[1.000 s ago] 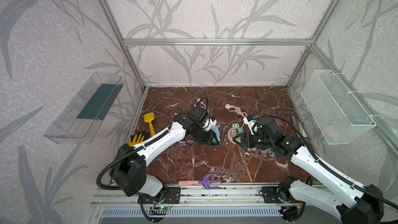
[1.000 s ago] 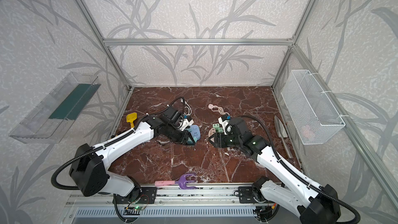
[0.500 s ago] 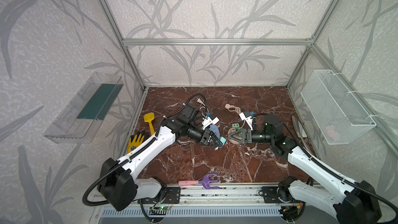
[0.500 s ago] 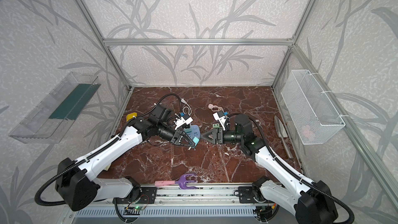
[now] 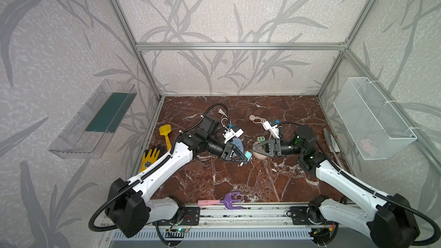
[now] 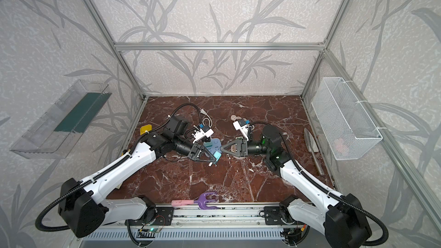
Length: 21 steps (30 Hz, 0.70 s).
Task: Insert the plug
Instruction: 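Lift the teal adapter toward the right gripper while the right gripper reaches toward it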
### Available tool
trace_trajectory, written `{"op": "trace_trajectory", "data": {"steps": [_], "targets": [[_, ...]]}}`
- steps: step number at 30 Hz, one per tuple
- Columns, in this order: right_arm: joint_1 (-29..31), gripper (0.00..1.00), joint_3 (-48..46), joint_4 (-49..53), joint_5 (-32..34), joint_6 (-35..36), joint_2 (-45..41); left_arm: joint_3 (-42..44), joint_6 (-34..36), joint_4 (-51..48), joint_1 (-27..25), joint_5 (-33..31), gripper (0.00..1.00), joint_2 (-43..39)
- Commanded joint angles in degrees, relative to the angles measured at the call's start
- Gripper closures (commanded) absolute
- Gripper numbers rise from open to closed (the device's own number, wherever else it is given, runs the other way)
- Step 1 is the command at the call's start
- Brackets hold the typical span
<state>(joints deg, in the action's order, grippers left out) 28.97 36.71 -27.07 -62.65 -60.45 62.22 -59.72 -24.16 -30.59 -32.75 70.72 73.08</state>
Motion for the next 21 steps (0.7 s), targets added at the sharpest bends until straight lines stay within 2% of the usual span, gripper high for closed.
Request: {"op": "trace_trajectory", "data": {"steps": [1, 10, 21], "targets": [[0.0, 0.32, -0.5, -3.2, -1.7, -0.7, 0.4, 0.4, -0.4, 2.3, 0.3, 2.1, 1.00, -1.1], [1.8, 0.32, -0.2, 0.0, -0.6, 1.8, 1.8, 0.4, -0.8, 3.5, 0.4, 1.8, 1.00, -0.7], [3.4, 0.37, -1.6, -17.6, -3.5, -7.6, 5.9, 1.5, -3.2, 6.9, 0.4, 1.9, 1.00, -1.3]]}}
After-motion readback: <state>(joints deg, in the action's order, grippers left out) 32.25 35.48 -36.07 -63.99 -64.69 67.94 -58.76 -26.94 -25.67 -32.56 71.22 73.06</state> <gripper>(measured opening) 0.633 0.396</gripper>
